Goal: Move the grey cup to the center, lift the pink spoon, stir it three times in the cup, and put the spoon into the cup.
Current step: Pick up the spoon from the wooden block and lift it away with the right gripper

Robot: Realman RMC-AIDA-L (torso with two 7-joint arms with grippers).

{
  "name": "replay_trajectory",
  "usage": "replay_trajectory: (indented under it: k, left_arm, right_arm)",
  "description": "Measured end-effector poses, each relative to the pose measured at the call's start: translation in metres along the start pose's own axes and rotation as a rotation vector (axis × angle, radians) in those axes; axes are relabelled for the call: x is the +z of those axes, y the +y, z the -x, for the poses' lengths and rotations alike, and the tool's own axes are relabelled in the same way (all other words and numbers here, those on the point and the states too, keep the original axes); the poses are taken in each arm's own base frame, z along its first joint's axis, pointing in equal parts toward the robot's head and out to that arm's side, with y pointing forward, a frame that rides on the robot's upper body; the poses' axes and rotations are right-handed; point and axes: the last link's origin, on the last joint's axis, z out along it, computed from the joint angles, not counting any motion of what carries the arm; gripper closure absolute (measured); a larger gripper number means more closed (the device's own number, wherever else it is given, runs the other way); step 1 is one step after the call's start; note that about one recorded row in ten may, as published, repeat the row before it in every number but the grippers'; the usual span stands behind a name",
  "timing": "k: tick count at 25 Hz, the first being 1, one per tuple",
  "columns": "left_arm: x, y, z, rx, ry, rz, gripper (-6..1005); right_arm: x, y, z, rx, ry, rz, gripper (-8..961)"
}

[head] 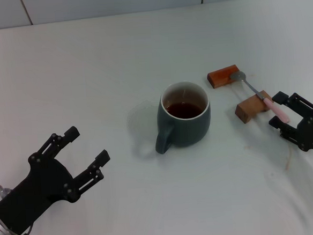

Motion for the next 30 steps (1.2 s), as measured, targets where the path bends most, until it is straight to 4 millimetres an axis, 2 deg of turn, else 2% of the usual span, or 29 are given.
replay_trajectory:
  k: [28,30]
  left_arm:
    - [-0.0003,0.0004,-0.002,-0.01,0.018,-0.005,154]
    - [-0.0004,0.0004,-0.002,-0.011,0.018,-0.005,154]
  right_arm:
    - [0.0054,0.0006,0.0023,-0.001,-0.013,-0.005,287]
    - [0.0043,0.0,0.0023,0.001,-0.017,-0.006,367]
